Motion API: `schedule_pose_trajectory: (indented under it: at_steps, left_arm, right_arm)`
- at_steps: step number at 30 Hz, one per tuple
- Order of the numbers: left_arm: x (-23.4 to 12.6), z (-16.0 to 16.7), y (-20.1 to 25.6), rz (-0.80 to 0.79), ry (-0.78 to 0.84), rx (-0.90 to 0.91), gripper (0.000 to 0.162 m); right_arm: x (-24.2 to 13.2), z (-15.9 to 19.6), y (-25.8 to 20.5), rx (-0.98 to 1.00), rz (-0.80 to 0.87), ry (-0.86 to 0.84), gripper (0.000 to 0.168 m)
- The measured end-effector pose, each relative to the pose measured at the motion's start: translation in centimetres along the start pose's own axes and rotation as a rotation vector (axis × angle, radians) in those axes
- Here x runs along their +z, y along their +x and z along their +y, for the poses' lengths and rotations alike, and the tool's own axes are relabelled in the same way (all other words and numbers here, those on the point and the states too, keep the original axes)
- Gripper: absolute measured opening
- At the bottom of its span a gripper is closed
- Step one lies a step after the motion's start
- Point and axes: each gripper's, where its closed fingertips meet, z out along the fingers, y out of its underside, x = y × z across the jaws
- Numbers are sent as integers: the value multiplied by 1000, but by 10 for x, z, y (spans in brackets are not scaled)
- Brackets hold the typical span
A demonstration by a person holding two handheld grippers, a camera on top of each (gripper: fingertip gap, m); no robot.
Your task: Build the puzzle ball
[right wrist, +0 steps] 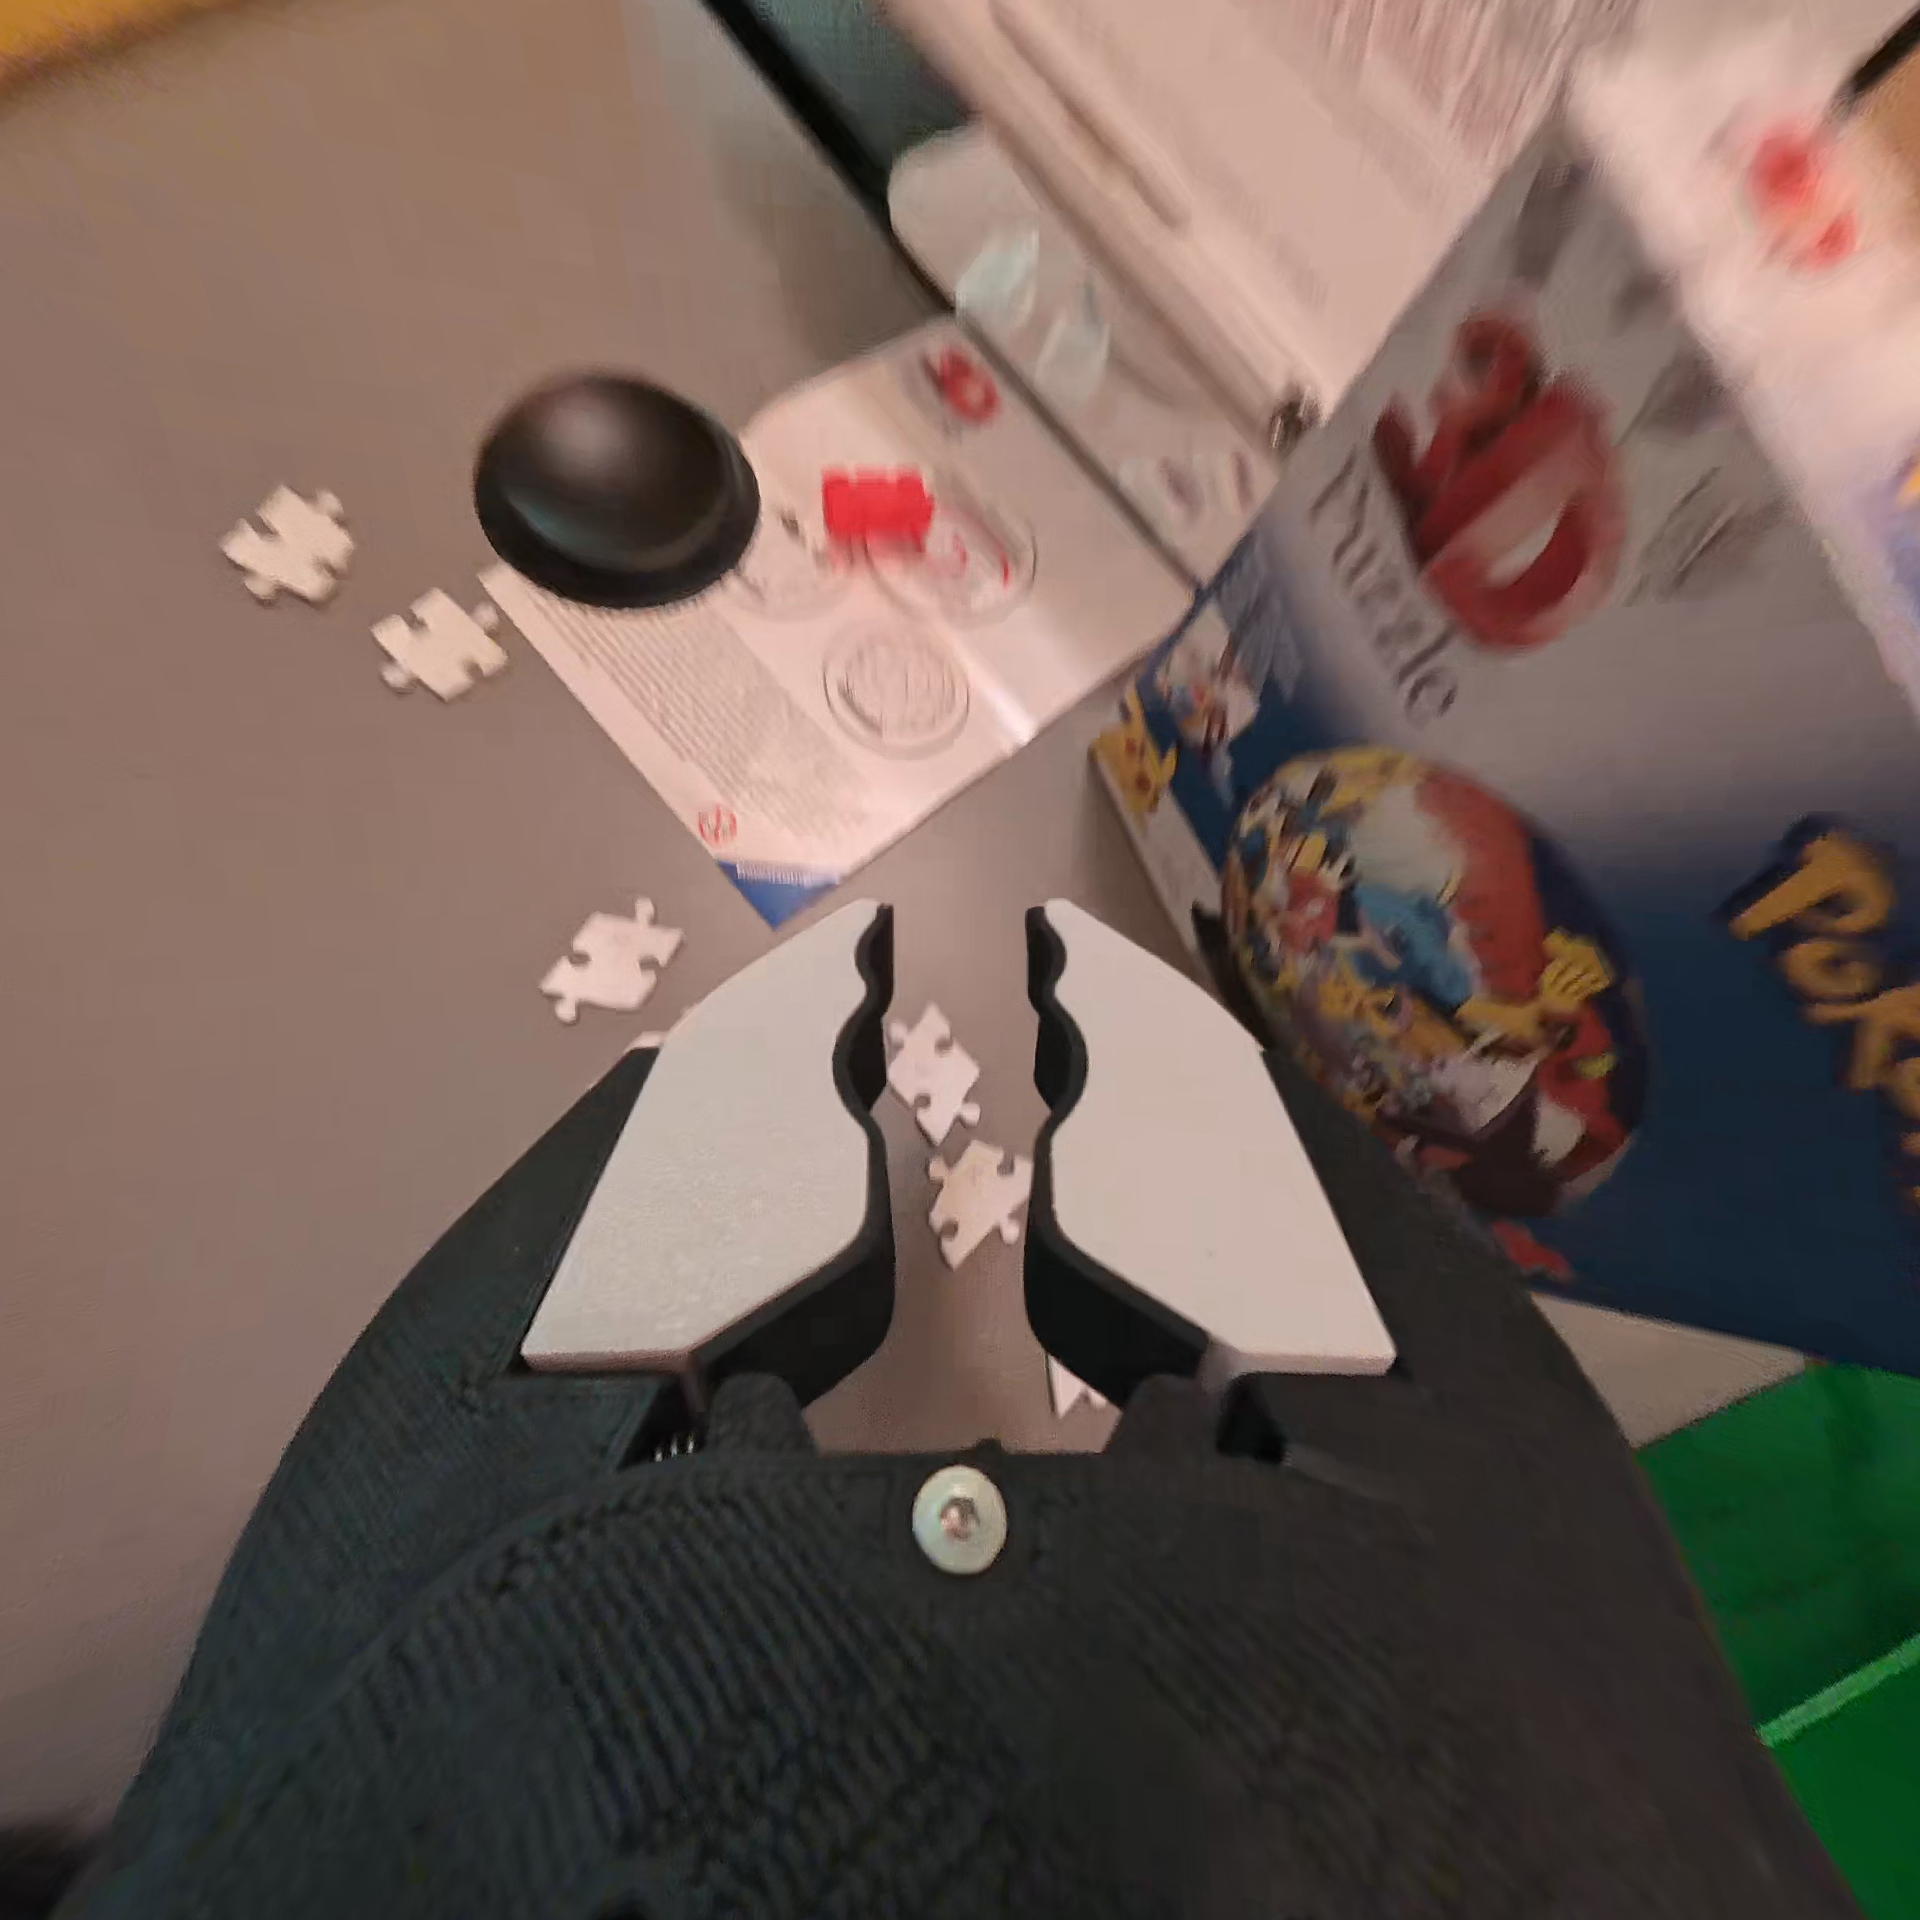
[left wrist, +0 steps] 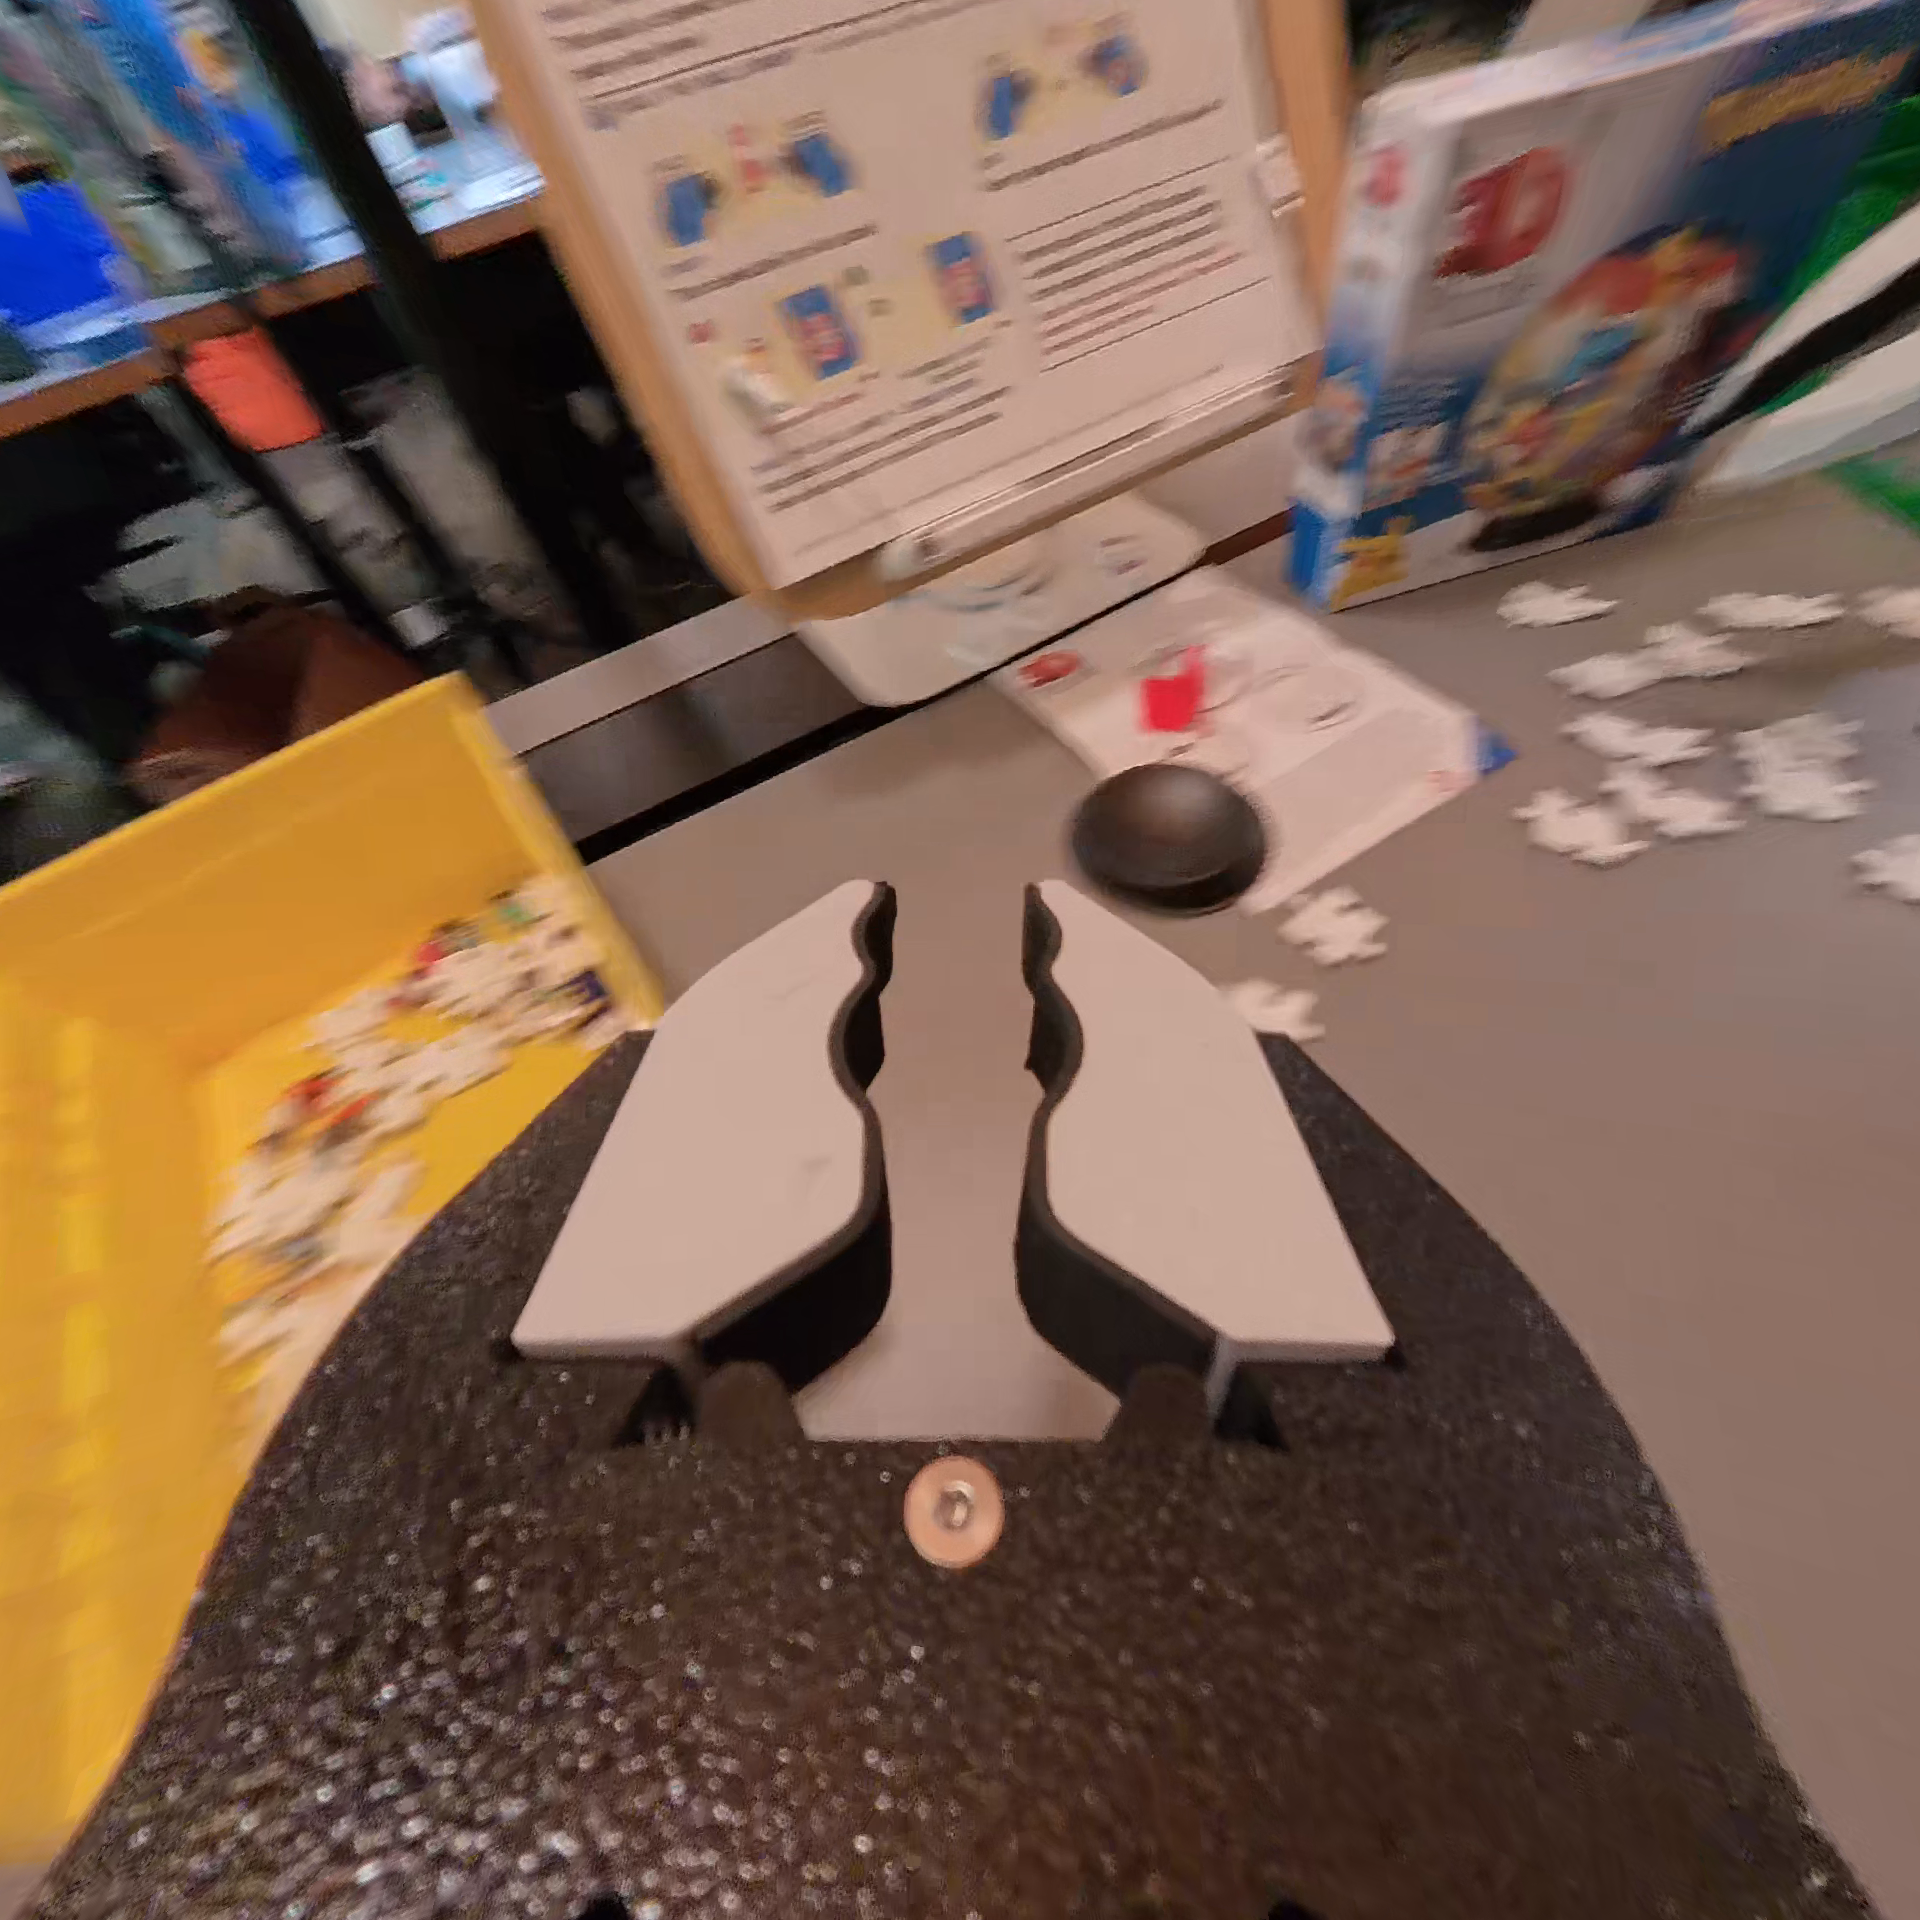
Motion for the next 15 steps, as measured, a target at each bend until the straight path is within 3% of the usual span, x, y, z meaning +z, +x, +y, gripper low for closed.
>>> schedule_pose_trajectory:
  at_steps: [6,9,15]
  left_arm:
    - [-38,54,-128,-234,-400,47,33]
    - [-38,79,-156,-178,-546,35,41]
    - [-13,116,-156,23,-776,34,49]
  right_arm:
    - [-29,-54,-17,-45,17,267,42]
    - [-32,-71,-30,-6,-13,353,55]
    - [-29,-91,-49,70,-72,455,59]
